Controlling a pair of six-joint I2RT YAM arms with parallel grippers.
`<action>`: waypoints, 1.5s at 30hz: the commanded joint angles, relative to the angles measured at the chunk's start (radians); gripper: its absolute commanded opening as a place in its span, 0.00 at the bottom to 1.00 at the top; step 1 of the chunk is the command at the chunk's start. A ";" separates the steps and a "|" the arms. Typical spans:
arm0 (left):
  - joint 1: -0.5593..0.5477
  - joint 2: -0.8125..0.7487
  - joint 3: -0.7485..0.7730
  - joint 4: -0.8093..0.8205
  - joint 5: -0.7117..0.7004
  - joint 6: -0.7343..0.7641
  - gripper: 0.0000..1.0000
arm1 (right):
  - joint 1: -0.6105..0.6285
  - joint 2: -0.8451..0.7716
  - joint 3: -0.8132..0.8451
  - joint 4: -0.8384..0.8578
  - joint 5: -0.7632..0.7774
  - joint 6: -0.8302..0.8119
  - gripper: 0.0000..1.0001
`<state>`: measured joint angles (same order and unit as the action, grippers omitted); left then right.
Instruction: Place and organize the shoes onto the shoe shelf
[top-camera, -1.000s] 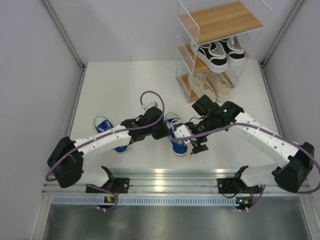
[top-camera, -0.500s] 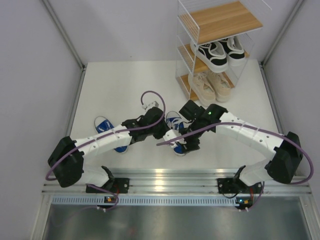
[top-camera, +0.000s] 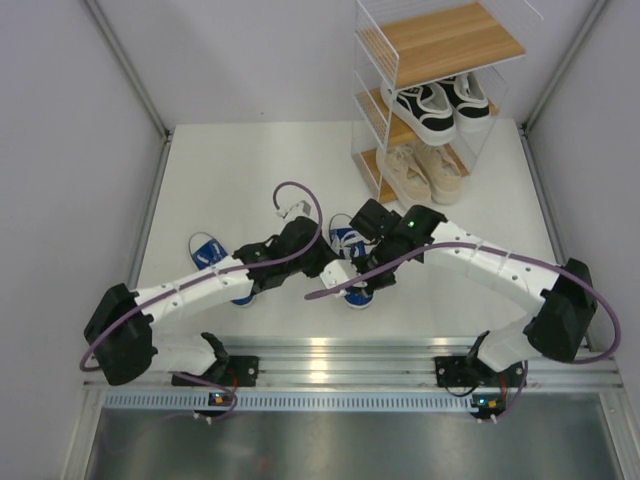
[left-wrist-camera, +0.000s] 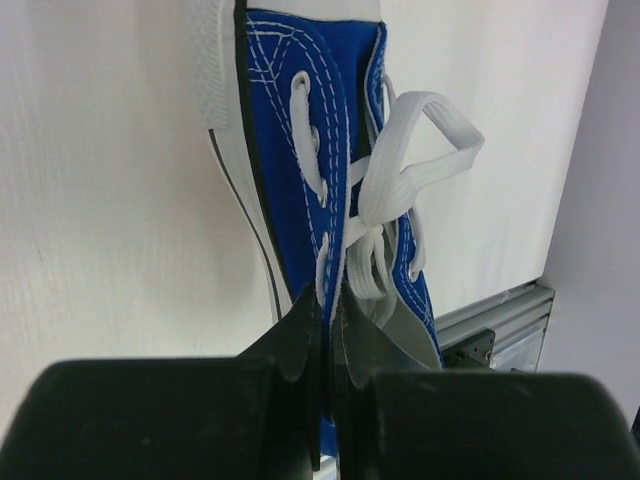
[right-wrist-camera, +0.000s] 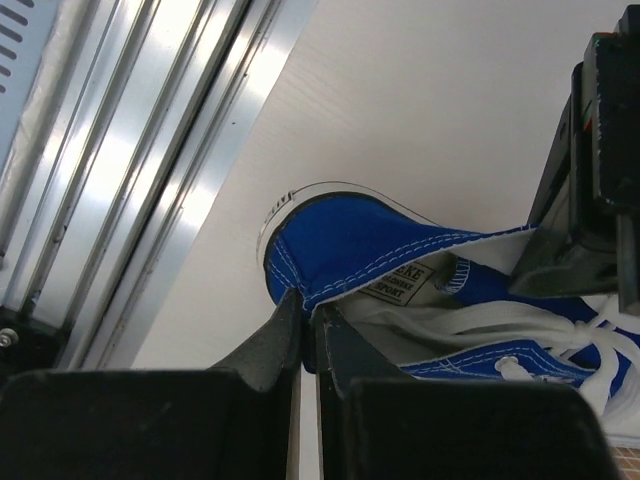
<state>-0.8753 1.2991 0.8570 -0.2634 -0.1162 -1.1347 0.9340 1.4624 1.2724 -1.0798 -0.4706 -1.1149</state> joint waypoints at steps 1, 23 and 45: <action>0.013 -0.115 -0.030 0.136 -0.036 0.003 0.04 | 0.009 -0.066 0.050 -0.097 0.036 -0.083 0.00; 0.118 -0.454 -0.243 0.159 -0.025 0.216 0.85 | -0.287 -0.384 0.025 -0.252 0.044 -0.184 0.00; 0.134 -0.432 -0.249 0.194 0.038 0.234 0.85 | -0.572 -0.372 0.769 -0.416 0.174 -0.313 0.00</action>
<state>-0.7464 0.8680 0.6128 -0.1341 -0.0967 -0.9131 0.3763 1.0718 1.9396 -1.4124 -0.3977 -1.3449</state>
